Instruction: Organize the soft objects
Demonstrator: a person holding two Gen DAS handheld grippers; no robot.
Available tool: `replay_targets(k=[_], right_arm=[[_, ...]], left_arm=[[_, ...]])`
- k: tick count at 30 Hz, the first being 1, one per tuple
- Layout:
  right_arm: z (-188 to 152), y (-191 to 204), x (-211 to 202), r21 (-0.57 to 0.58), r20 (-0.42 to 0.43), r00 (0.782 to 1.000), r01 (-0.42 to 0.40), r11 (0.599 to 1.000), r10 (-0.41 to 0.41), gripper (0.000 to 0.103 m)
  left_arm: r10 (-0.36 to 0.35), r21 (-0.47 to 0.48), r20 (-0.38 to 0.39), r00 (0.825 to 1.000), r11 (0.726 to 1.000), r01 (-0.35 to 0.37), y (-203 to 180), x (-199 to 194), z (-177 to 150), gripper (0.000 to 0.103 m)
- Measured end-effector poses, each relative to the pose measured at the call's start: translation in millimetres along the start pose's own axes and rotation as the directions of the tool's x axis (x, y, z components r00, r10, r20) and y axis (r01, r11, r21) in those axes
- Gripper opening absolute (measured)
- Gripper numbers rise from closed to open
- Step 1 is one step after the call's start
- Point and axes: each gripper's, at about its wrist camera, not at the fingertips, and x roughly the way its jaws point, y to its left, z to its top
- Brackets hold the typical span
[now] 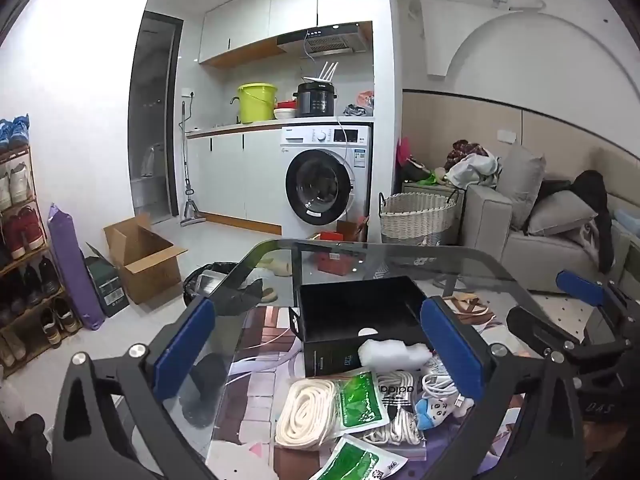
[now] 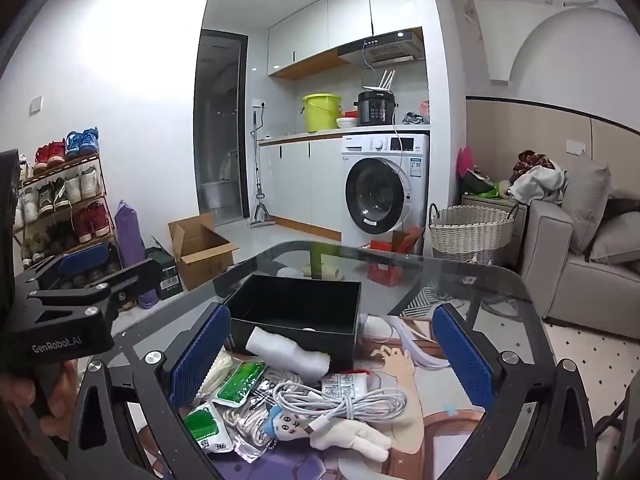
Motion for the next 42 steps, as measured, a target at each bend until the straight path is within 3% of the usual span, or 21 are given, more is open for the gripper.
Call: replay_targets(k=[21, 42], right_arm=[[-2, 6, 3, -0.026, -0.002, 1.000, -0.011, 1.000, 0.011, 0.103], [-7, 8, 7, -0.032, -0.001, 1.000, -0.010, 0.999, 0.010, 0.103]], left_arm=[[0.046, 0.019, -0.022, 0.999, 0.999, -0.046, 0, 7, -2, 0.103], [0.046, 0.011, -0.043, 0.998, 0.999, -0.046, 4, 8, 0, 0.103]])
